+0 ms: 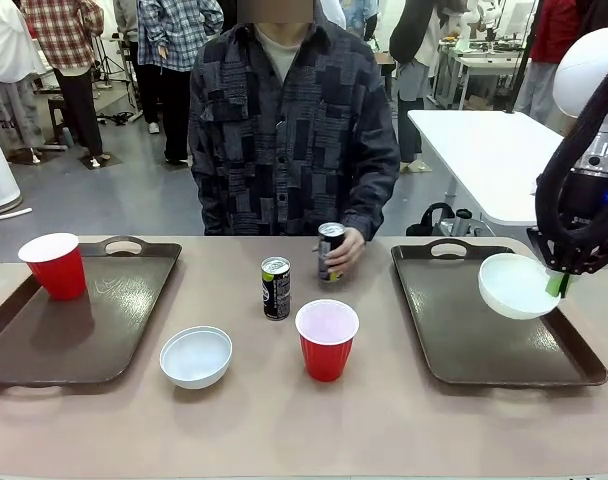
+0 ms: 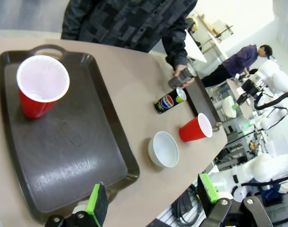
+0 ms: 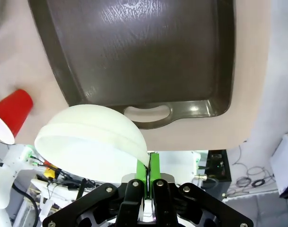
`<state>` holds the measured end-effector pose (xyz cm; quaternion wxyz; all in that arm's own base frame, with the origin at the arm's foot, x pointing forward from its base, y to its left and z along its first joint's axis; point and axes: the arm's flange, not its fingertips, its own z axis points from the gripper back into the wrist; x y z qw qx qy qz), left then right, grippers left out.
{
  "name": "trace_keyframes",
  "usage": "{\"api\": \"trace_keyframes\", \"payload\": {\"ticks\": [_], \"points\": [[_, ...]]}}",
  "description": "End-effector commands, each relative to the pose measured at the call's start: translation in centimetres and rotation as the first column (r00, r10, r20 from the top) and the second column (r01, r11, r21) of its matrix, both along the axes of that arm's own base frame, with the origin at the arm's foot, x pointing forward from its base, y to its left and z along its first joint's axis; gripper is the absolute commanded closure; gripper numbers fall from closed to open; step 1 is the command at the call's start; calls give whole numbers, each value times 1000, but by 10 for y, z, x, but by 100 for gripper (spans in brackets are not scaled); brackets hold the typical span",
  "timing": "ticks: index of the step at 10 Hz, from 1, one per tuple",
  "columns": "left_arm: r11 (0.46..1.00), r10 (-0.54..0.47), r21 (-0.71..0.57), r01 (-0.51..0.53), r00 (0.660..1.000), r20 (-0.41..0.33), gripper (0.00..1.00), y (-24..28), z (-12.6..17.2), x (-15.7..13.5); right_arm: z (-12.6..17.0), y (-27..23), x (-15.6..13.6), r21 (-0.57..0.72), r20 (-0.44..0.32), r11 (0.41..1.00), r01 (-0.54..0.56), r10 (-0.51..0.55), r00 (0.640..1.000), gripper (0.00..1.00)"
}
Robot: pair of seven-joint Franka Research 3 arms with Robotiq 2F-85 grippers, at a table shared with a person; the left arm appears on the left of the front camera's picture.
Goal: Prepare tableware on both trays.
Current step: Pick up a Picnic Bowl from the table and place it on a Handle tray.
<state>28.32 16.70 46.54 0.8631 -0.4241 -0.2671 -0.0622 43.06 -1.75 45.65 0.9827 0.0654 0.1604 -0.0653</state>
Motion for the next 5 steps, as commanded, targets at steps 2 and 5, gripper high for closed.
{"api": "trace_keyframes", "payload": {"ticks": [2,5], "points": [[1000,-1,-13,1,1000,16,0,1,0,0,-19,-2,-9,-5,-78,1000,-21,21,997,96],[1000,-1,-13,1,1000,16,0,1,0,0,15,38,-91,-2,-82,993,-120,119,990,96]]}}
